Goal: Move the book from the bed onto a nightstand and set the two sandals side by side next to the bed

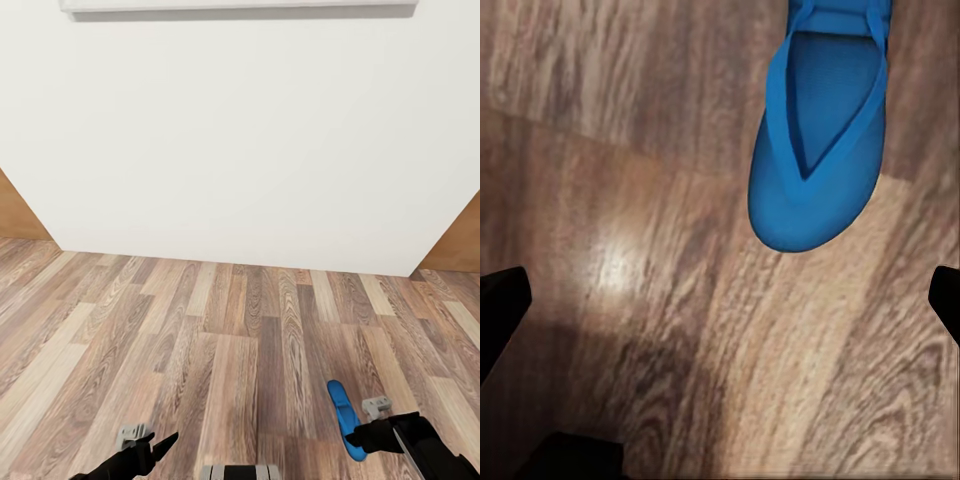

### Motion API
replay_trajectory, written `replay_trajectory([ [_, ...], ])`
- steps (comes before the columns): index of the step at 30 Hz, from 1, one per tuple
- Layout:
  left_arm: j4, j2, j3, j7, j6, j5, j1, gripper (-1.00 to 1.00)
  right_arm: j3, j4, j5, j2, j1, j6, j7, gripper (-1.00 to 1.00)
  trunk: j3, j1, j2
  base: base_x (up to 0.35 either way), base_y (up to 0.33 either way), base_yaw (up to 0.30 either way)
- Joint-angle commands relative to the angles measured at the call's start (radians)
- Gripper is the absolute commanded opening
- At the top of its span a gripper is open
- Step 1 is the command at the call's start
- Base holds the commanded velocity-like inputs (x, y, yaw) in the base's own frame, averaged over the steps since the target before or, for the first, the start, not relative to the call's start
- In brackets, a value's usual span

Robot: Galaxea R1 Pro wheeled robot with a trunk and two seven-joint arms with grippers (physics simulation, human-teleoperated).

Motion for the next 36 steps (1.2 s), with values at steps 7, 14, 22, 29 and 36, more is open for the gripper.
replay_trajectory([
  [7, 0.0, 0.0, 0.001, -0.002, 0.009, 0.008, 0.0, 1.0, -0.002, -0.001, 0.017, 0.0, 0.0, 0.0, 0.007, 1.0, -0.028, 0.003, -0.002, 0.0, 0.0, 0.0],
  [14, 0.0, 0.0, 0.002, -0.002, 0.009, 0.008, 0.0, 1.0, -0.002, -0.002, 0.017, 0.001, 0.0, -0.001, 0.004, 1.0, -0.055, 0.006, -0.004, 0.0, 0.0, 0.0],
  [22, 0.001, 0.0, 0.001, -0.002, 0.009, 0.009, 0.0, 1.0, -0.007, -0.002, 0.014, 0.009, 0.0, -0.144, 0.002, 1.0, -0.086, 0.01, -0.005, 0.0, 0.0, 0.0],
  [29, 0.001, -0.001, 0.001, -0.002, 0.009, 0.008, 0.0, 1.0, -0.009, -0.002, 0.01, 0.009, 0.0, -0.191, 0.002, 1.0, -0.113, 0.013, -0.007, 0.0, 0.0, 0.0],
  [36, 0.001, -0.001, 0.002, -0.002, 0.009, 0.009, 0.0, 1.0, -0.01, -0.001, 0.008, 0.009, 0.0, -0.196, 0.002, 1.0, -0.121, 0.014, -0.008, 0.0, 0.0, 0.0],
])
